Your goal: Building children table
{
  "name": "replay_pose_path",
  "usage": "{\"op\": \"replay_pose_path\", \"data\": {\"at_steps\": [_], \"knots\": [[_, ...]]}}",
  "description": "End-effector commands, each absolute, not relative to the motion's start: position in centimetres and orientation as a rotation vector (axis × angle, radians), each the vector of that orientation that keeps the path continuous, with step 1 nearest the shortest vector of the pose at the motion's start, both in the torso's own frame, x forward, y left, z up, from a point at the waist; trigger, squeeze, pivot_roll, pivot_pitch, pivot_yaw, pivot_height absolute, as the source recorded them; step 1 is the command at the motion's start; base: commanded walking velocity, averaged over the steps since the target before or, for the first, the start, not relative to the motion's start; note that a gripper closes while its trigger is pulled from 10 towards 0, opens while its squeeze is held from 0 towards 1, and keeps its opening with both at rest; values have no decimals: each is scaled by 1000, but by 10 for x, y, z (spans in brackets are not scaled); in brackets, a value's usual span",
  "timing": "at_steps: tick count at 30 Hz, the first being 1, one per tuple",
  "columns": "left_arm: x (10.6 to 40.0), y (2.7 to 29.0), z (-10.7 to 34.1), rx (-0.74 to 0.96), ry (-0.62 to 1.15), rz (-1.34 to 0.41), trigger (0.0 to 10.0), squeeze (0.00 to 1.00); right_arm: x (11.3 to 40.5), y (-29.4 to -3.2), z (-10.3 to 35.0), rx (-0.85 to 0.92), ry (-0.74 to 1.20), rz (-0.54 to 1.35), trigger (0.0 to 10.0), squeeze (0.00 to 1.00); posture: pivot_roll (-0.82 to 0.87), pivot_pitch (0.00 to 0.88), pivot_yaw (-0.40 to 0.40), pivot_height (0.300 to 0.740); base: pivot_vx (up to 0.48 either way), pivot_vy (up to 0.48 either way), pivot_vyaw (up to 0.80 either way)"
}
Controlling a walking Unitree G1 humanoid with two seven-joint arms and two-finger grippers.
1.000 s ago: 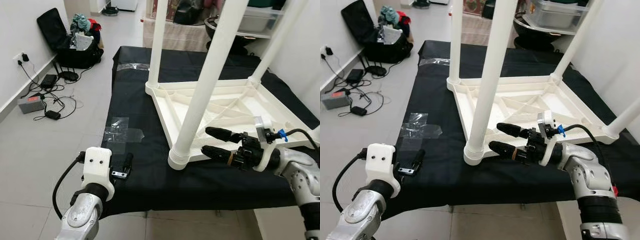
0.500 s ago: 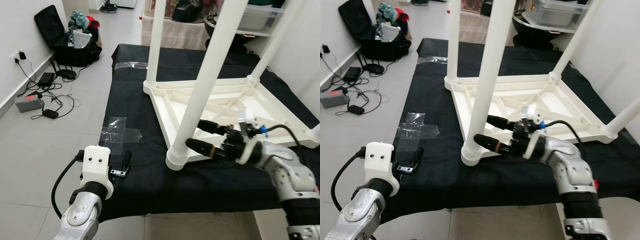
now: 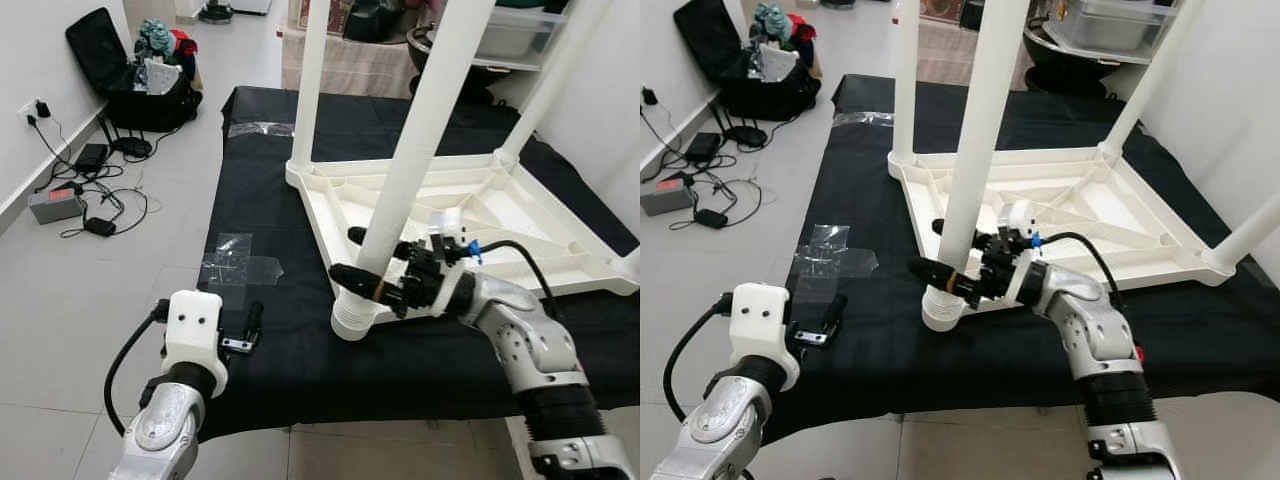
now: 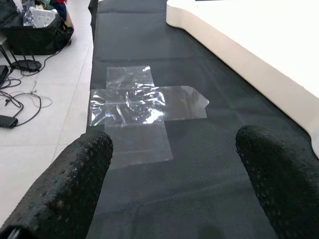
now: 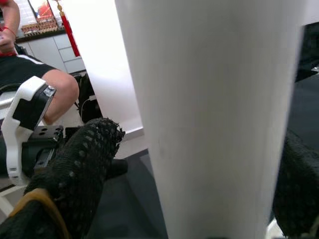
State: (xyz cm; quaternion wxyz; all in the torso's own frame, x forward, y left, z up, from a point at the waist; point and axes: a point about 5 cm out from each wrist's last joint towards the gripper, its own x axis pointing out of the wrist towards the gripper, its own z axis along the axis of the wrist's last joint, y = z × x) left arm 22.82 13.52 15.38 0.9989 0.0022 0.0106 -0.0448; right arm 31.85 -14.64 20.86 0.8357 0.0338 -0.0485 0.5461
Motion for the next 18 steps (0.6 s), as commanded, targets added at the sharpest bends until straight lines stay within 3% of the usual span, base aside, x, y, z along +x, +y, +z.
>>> {"op": "replay_pose_path", "data": {"at_steps": [1,8,9,18], "knots": [[227,132,150,3,36,-99,10000,0,318,-142,210,52,-109,1161,10000,0,139,121,-126,740,0,0,0],[226,132,149,5,35,-101,10000,0,321,-138,209,57,-119,1139,10000,0,138,115,-127,740,0,0,0],[226,132,149,4,33,-101,10000,0,323,-138,208,62,-121,1111,0,0,137,115,-127,740,0,0,0],[227,131,149,4,30,-102,10000,0,327,-138,205,72,-129,1034,0,0,137,115,-126,740,0,0,0]]}}
